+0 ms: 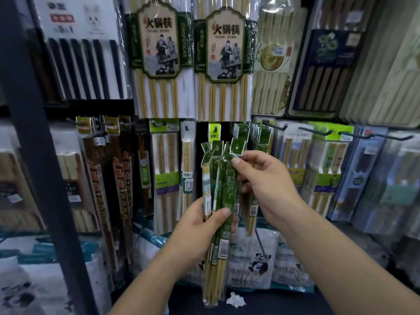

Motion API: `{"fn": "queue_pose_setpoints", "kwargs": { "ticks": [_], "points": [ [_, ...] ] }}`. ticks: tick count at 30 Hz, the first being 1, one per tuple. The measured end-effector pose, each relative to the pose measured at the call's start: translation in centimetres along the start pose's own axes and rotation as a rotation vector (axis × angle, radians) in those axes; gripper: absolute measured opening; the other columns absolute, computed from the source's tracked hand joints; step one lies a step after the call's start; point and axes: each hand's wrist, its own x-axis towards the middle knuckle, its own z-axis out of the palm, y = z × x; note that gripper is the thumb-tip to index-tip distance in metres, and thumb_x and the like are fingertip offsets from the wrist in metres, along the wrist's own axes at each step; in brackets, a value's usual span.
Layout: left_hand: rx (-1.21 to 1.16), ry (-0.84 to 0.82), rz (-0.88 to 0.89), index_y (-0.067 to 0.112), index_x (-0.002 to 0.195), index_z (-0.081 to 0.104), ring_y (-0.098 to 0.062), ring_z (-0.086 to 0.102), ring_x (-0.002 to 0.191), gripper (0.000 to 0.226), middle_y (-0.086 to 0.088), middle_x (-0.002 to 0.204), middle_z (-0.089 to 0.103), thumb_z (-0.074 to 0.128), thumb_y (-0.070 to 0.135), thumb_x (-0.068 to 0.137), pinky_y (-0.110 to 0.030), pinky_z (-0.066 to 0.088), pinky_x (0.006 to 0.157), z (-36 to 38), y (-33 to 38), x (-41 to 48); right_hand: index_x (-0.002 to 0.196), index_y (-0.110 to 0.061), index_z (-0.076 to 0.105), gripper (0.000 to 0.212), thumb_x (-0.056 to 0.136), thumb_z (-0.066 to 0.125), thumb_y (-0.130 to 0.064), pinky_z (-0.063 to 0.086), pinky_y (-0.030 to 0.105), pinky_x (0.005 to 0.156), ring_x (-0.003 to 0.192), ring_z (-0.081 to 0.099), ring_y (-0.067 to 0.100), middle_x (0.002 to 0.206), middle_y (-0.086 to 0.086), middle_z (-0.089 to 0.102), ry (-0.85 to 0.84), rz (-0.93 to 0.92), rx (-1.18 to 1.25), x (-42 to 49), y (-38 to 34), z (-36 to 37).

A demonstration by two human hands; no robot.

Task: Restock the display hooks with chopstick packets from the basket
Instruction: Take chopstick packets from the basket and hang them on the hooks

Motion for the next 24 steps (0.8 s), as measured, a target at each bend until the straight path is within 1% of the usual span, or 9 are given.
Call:
{"fn": "queue_pose_setpoints", "kwargs": {
  "ticks": [2,5,8,11,14,16,18,21,24],
  "points": [
    [-0.018,0.015,-0.008,0.028,0.112,0.067,-0.021,0.076,0.095,0.014,-0.007,0.103,0.079,0.064,0.023,0.099,-0.026,0.060,0.077,0.1,-0.1,0.1,0.089,-0.019,0.069,0.006,0.091,0.075,-0.018,0.049,0.022,0.054,0.063,0.058,0.005,0.069,-0.007,0.061,0.001,-0.012,0.000,0.2,-0.3,0.1],
    [0.029,0.045,0.008,0.045,0.105,0.070,-0.016,0.074,0.103,0.015,0.003,0.110,0.078,0.066,0.035,0.095,-0.030,0.059,0.086,0.2,-0.2,0.2,0.079,-0.025,0.070,0.016,0.093,0.072,-0.021,0.049,0.023,0.055,0.062,0.055,0.004,0.066,-0.010,0.058,0.020,-0.002,0.022,0.4,-0.5,0.4],
    [0.096,0.078,0.034,0.054,0.102,0.068,-0.002,0.070,0.106,0.018,0.017,0.112,0.076,0.063,0.038,0.098,-0.016,0.052,0.084,0.2,-0.2,0.4,0.075,-0.027,0.075,0.022,0.096,0.069,-0.025,0.049,0.022,0.054,0.060,0.055,0.002,0.066,-0.010,0.061,0.117,0.003,0.023,0.9,-1.0,0.6],
    [0.135,0.128,0.027,0.040,0.101,0.071,0.000,0.070,0.098,0.011,0.014,0.102,0.077,0.060,0.037,0.100,-0.014,0.052,0.079,-0.3,-0.5,0.5,0.080,-0.023,0.075,0.022,0.099,0.065,-0.026,0.048,0.022,0.059,0.054,0.051,0.002,0.061,-0.006,0.056,0.212,0.005,0.004,1.8,-1.6,0.8],
    [0.160,0.148,0.025,0.014,0.102,0.068,-0.010,0.071,0.088,0.021,0.004,0.088,0.076,0.057,0.031,0.102,-0.020,0.052,0.079,-0.9,-0.7,0.5,0.078,0.000,0.065,0.035,0.101,0.060,-0.026,0.050,0.028,0.088,0.049,0.041,0.006,0.066,0.007,0.039,0.268,-0.020,-0.064,2.5,-2.0,0.9],
    [0.168,0.156,0.026,0.008,0.102,0.067,-0.011,0.071,0.085,0.022,0.003,0.084,0.075,0.056,0.028,0.103,-0.013,0.050,0.076,-1.1,-0.6,0.4,0.066,-0.001,0.045,0.045,0.102,0.058,-0.025,0.043,0.029,0.103,0.045,0.033,0.008,0.061,0.008,0.027,0.285,-0.049,-0.096,2.8,-2.1,1.1],
    [0.168,0.157,0.020,0.007,0.102,0.066,-0.013,0.071,0.084,0.023,0.003,0.083,0.075,0.056,0.027,0.103,-0.023,0.053,0.081,-1.1,-0.6,0.4,0.063,-0.010,0.038,0.046,0.102,0.057,-0.024,0.038,0.018,0.094,0.045,0.028,0.012,0.053,0.001,0.022,0.290,-0.068,-0.108,2.9,-2.1,1.2],
    [0.164,0.161,0.007,0.007,0.102,0.066,-0.015,0.071,0.083,0.023,0.000,0.083,0.075,0.056,0.028,0.103,-0.043,0.056,0.089,-1.2,-0.4,0.3,0.059,-0.012,0.037,0.048,0.101,0.058,-0.023,0.037,0.012,0.084,0.046,0.024,0.013,0.046,-0.007,0.023,0.315,-0.099,-0.111,3.3,-1.8,1.3],
    [0.181,0.167,0.013,0.008,0.101,0.067,-0.016,0.071,0.085,0.023,-0.002,0.083,0.075,0.056,0.029,0.103,-0.042,0.056,0.087,-1.3,-0.3,0.2,0.056,-0.016,0.036,0.051,0.100,0.060,-0.023,0.039,0.013,0.084,0.043,0.023,0.010,0.043,-0.011,0.023,0.339,-0.138,-0.130,3.5,-1.7,1.5]
  ]
}}
